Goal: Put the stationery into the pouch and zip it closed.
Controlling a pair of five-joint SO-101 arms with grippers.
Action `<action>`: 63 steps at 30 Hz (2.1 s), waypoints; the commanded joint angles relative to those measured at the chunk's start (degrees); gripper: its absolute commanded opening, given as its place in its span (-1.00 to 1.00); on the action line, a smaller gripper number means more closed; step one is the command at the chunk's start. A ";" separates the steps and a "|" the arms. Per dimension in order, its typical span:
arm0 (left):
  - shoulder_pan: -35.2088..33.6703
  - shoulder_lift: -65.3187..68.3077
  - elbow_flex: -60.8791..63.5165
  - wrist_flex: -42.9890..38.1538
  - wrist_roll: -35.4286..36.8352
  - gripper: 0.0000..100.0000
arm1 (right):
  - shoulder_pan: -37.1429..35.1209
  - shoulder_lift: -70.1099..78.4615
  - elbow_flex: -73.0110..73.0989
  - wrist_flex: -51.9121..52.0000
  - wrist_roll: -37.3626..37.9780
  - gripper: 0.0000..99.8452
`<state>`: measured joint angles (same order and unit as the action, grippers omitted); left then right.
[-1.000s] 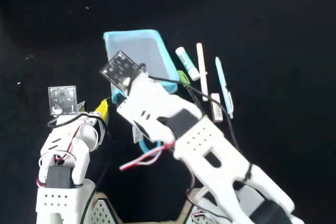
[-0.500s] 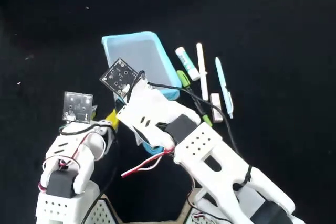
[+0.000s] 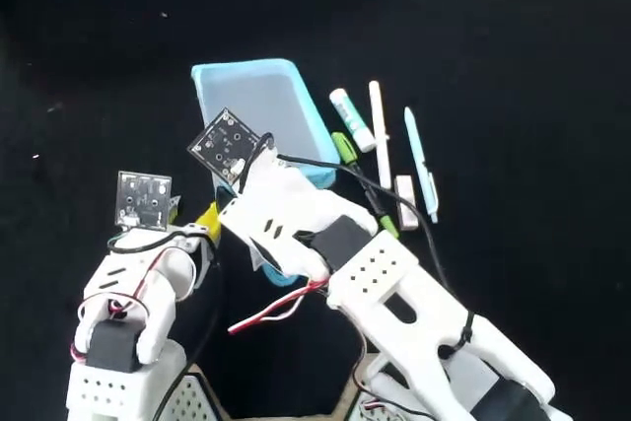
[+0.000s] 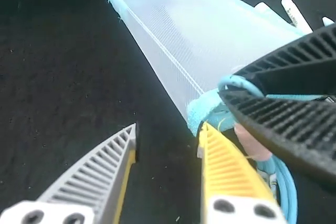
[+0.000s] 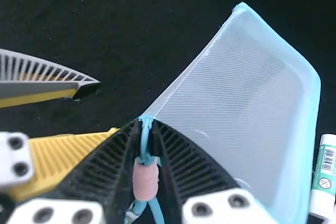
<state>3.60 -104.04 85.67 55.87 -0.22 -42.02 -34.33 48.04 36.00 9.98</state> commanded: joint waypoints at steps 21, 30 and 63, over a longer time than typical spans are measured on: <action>2.86 -0.35 -4.62 1.85 -2.20 -0.60 | -0.35 -2.42 -0.66 -0.18 0.00 -0.98; 4.00 -0.26 0.84 -5.63 -2.46 -0.60 | -0.26 -2.42 -0.57 -0.18 0.00 -0.98; -7.96 -0.18 -2.07 -9.76 3.78 -0.94 | 10.81 -6.81 -1.80 7.91 0.00 -0.98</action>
<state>-0.26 -103.96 89.19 45.49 2.68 -36.13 -36.53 50.07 41.01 9.89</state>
